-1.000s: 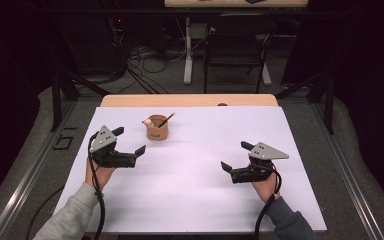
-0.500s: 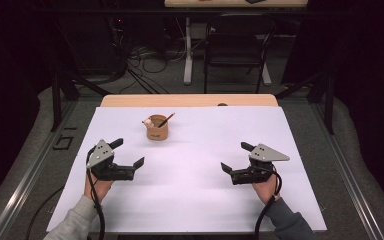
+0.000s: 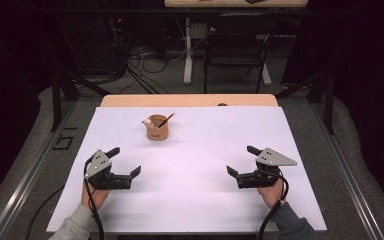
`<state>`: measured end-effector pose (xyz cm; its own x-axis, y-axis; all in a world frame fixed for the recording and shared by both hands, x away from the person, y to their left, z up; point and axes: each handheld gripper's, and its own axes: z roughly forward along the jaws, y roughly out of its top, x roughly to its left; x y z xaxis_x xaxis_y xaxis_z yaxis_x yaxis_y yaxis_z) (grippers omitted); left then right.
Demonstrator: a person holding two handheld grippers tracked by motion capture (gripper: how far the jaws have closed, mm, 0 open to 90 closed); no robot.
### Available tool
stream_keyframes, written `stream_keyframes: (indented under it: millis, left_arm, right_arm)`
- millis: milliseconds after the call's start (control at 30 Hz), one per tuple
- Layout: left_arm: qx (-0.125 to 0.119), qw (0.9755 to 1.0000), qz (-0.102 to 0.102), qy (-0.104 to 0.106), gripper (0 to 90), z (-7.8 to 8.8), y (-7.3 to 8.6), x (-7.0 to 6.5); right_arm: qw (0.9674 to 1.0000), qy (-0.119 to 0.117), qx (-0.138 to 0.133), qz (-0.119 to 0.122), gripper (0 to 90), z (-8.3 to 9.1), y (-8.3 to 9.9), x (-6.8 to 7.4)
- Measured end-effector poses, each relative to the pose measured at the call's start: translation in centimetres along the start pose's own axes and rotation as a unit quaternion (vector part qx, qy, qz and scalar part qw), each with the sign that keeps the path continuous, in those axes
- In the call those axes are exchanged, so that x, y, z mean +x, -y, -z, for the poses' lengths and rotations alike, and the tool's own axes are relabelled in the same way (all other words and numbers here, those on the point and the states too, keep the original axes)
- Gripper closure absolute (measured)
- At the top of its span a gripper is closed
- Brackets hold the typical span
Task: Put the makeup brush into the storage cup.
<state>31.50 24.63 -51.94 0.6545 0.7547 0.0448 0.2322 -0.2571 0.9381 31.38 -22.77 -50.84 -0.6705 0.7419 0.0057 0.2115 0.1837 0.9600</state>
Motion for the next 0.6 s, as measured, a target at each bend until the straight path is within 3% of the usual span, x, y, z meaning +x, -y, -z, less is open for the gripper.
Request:
stream_keyframes:
  millis: [600]
  left_arm:
    - [0.011,0.9996,0.021,-0.019,0.0,1.4,1.8,-0.4]
  right_arm:
    - [0.9994,0.014,0.031,0.001,0.0,1.8,1.5,0.2]
